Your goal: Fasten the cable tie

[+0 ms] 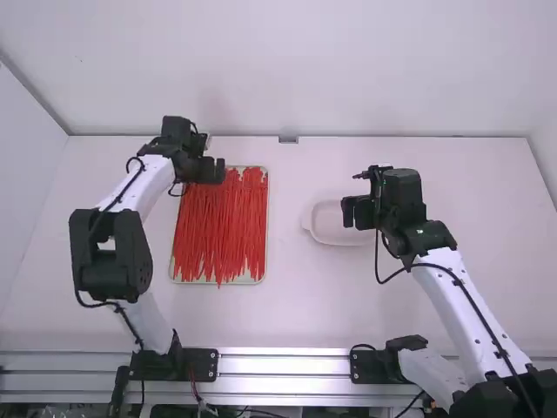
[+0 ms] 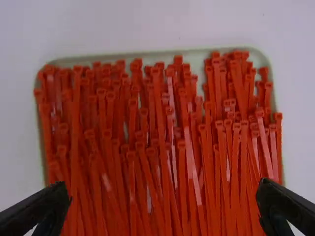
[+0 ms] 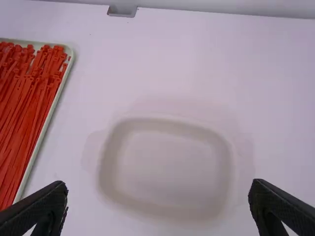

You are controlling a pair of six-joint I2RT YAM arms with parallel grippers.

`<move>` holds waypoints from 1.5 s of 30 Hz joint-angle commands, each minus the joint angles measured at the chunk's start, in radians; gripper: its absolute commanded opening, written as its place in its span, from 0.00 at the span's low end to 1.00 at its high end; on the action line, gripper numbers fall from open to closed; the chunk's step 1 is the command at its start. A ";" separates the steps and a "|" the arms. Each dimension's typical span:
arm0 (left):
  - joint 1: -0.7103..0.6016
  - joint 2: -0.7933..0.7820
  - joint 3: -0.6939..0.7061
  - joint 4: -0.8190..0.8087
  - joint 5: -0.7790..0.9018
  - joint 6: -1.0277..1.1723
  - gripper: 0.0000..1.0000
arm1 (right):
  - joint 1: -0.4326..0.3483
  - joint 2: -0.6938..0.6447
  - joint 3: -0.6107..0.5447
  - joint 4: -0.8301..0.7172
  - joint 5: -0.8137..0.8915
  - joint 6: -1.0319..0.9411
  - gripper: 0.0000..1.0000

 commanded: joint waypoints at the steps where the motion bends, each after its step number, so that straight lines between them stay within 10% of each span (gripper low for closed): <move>1: -0.010 0.023 0.027 0.033 0.024 0.014 0.99 | 0.005 0.008 0.037 -0.001 0.002 -0.002 0.98; 45: -0.031 0.295 0.027 0.421 0.076 -0.029 0.93 | 0.005 0.008 0.037 -0.006 0.001 0.010 0.98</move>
